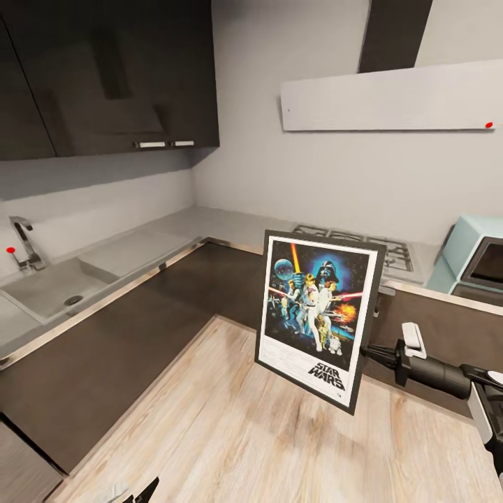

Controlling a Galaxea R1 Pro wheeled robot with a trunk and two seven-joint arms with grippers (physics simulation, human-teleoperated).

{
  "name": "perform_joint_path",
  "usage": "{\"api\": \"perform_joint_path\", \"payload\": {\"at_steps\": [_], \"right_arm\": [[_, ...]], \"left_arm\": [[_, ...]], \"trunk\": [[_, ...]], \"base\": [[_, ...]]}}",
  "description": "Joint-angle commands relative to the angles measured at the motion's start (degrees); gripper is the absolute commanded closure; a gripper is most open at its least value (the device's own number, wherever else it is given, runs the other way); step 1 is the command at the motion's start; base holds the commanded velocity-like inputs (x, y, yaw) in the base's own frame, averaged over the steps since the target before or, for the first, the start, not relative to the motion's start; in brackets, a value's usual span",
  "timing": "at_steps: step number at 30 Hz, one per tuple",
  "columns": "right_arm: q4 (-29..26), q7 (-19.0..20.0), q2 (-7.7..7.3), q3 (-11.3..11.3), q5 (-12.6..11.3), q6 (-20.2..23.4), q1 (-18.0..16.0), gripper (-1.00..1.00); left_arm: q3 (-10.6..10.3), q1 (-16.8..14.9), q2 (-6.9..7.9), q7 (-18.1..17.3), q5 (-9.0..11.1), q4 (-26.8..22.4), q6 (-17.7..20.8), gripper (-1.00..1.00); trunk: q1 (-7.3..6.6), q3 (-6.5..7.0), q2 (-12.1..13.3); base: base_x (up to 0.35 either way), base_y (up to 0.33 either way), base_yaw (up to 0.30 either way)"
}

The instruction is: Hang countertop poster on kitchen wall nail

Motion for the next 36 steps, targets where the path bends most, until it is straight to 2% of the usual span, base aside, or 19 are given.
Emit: {"api": "perform_joint_path", "payload": {"at_steps": [1, 36], "right_arm": [[0.02, 0.4, -0.01, -0.02, -0.15, 0.85, -0.05, 1.0], [0.02, 0.39, 0.0, -0.05, -0.15, 0.85, -0.05, 1.0]], "left_arm": [[-0.48, -0.05, 0.02, -0.1, 0.35, 0.06, -0.35, -1.0], [-0.48, -0.05, -0.02, -0.02, 0.35, 0.06, -0.35, -1.0]], "trunk": [[-0.21, 0.1, 0.35], [-7.9, 6.38, 14.38]], "base": [[0.0, 0.0, 0.0], [0.0, 0.0, 0.0]]}}
